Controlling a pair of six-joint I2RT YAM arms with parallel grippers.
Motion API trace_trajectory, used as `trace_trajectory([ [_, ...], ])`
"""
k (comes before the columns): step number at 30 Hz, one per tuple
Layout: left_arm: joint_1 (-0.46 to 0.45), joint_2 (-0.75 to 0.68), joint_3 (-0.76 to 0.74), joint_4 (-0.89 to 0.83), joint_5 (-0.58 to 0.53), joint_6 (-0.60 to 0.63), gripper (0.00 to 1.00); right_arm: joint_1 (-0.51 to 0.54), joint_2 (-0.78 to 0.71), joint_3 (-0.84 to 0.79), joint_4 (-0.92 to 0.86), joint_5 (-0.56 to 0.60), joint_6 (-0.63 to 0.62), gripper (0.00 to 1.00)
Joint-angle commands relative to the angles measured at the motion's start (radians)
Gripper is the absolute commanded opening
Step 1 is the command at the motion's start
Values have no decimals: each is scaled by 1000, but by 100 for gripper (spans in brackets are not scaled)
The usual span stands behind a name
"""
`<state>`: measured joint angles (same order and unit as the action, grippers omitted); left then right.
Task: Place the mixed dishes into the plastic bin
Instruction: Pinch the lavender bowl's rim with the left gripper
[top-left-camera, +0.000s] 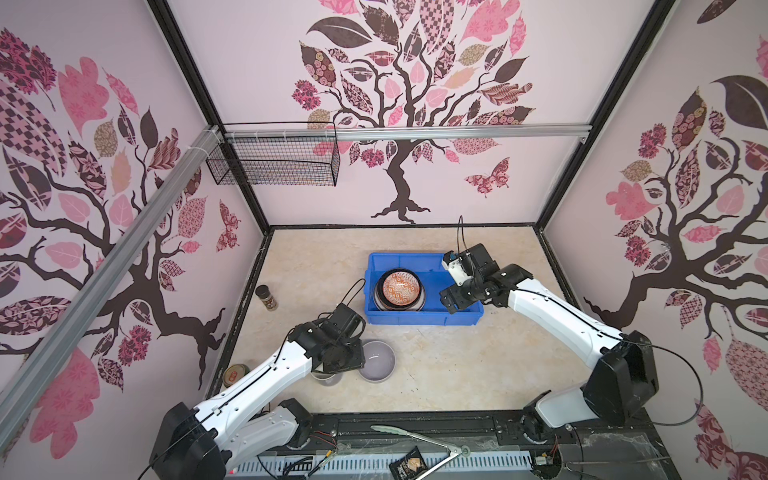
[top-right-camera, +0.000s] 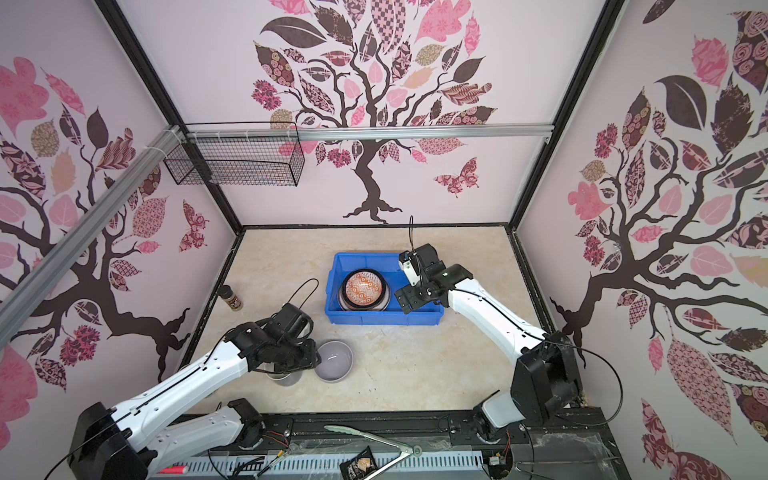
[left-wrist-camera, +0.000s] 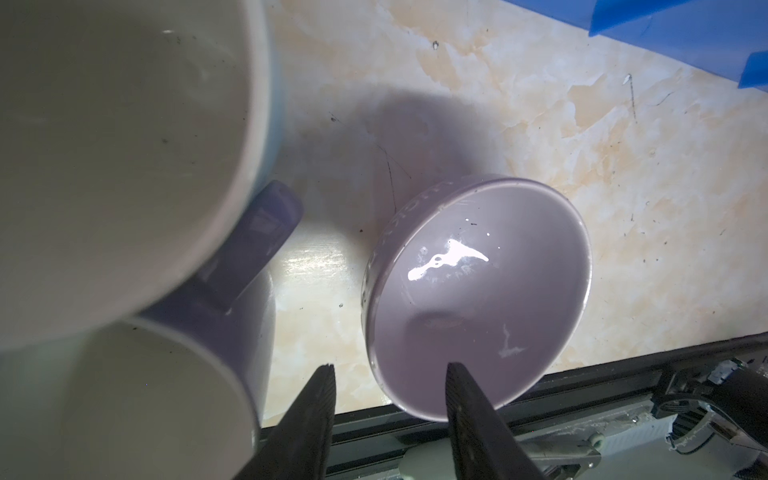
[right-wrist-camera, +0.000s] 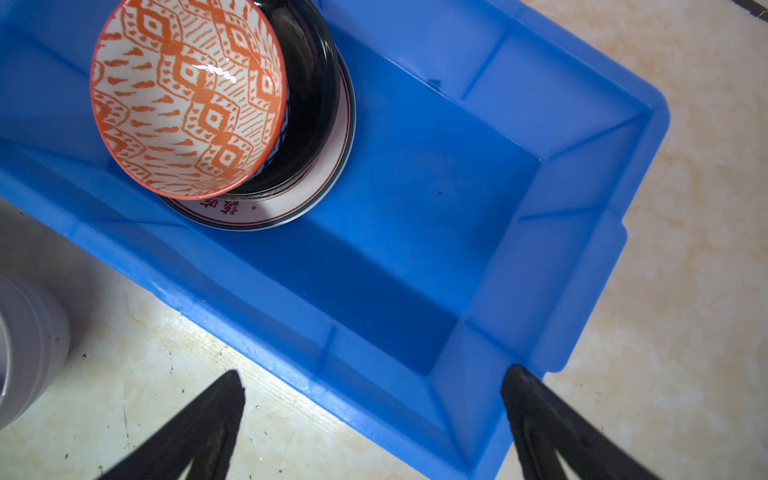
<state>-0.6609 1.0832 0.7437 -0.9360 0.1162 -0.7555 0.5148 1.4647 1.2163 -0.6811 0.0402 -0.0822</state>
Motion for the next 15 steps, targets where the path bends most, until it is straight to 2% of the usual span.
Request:
trace_trajectory([
  [1,-2,48,-17,60,17,24,47,3,-38,3,-29,27,4,99],
  [8,-2,130,-17,98,9,34,47,3,-60,-18,-18,45,1,100],
  [12,-2,190,-9,118,11,53,42,1,-77,-37,-10,49,-1,100],
  [15,-2,234,2,127,11,69,34,1,-90,-50,-7,53,-2,99],
])
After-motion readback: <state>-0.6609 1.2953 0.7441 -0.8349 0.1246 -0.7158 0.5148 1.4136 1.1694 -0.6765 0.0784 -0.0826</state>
